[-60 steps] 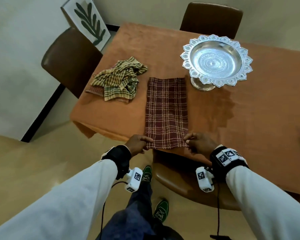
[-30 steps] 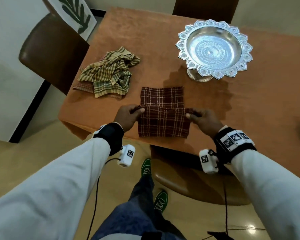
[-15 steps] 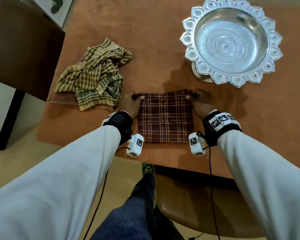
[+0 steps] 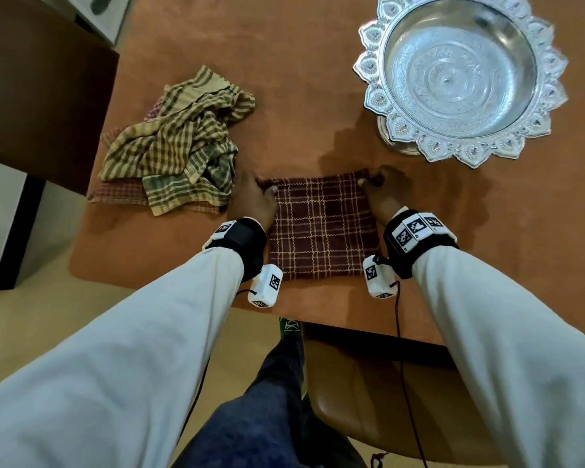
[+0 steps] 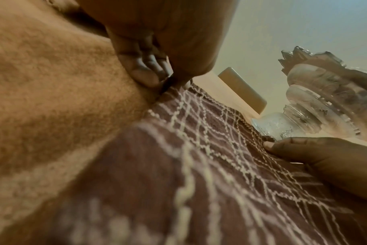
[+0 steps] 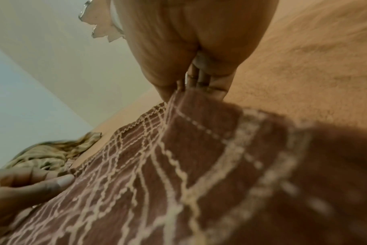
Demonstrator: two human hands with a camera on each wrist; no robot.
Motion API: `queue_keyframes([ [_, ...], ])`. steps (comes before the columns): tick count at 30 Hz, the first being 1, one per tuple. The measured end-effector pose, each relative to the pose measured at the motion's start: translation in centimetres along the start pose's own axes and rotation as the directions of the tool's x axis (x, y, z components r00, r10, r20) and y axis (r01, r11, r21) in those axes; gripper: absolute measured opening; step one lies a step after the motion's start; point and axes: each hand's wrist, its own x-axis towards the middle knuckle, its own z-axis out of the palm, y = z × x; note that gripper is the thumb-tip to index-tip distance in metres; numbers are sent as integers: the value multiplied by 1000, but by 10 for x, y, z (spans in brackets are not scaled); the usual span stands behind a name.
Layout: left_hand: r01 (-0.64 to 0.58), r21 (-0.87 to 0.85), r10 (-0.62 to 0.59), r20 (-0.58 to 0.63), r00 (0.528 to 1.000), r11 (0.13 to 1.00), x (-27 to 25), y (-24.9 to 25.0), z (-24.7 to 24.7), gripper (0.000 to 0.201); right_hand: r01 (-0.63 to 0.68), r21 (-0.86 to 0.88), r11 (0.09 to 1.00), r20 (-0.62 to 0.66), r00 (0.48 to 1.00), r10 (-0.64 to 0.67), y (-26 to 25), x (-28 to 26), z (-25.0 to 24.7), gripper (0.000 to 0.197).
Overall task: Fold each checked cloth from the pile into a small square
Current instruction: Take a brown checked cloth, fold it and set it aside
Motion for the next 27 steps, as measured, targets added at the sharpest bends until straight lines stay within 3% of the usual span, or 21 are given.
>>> queue_keyframes([
  [2, -31, 112, 38, -61, 997, 993, -7, 7, -5, 41, 36, -92, 995, -43, 998, -40, -6, -8, -2, 27],
  [4, -264, 292, 305, -106, 946, 919, -18, 21, -8, 36, 181, -263, 948, -63, 977, -204, -14, -24, -3, 33],
  [6, -598, 410, 625, 83, 776, 688, -31, 27, 0, 43, 365, -304, 880, 118, 931, -346, -25, -45, 5, 42],
  [7, -709, 404, 684, 233, 691, 578, -37, 25, 7, 51, 463, -311, 830, 253, 882, -397, -27, -54, 13, 50],
  [8, -761, 391, 669, 370, 645, 518, -42, 21, 14, 57, 536, -343, 771, 366, 833, -415, -27, -61, 22, 58],
  [9, -772, 404, 621, 460, 635, 491, -44, 14, 19, 61, 576, -387, 720, 435, 803, -408, -23, -63, 30, 63],
  [10, -760, 436, 570, 503, 650, 482, -45, 6, 22, 63, 595, -428, 680, 469, 790, -396, -16, -63, 36, 68],
  [13, -696, 527, 514, 471, 717, 487, -45, -14, 23, 71, 615, -532, 582, 474, 786, -398, 8, -53, 35, 83],
  [16, -610, 554, 445, 417, 792, 567, -48, -24, 19, 81, 561, -571, 599, 440, 825, -355, 27, -47, 23, 94],
  [20, -507, 598, 344, 374, 861, 620, -60, -14, 18, 83, 464, -651, 601, 363, 885, -291, 24, -63, 18, 91],
  [22, -548, 582, 381, 395, 836, 601, -73, -5, 24, 78, 540, -601, 590, 403, 842, -359, 8, -80, 29, 81],
  [25, -656, 536, 432, 494, 754, 532, -87, -12, 28, 75, 663, -491, 566, 572, 735, -364, 7, -100, 40, 72],
  [27, -665, 511, 462, 479, 746, 544, -92, -35, 24, 74, 680, -496, 540, 575, 723, -383, 29, -98, 34, 73],
])
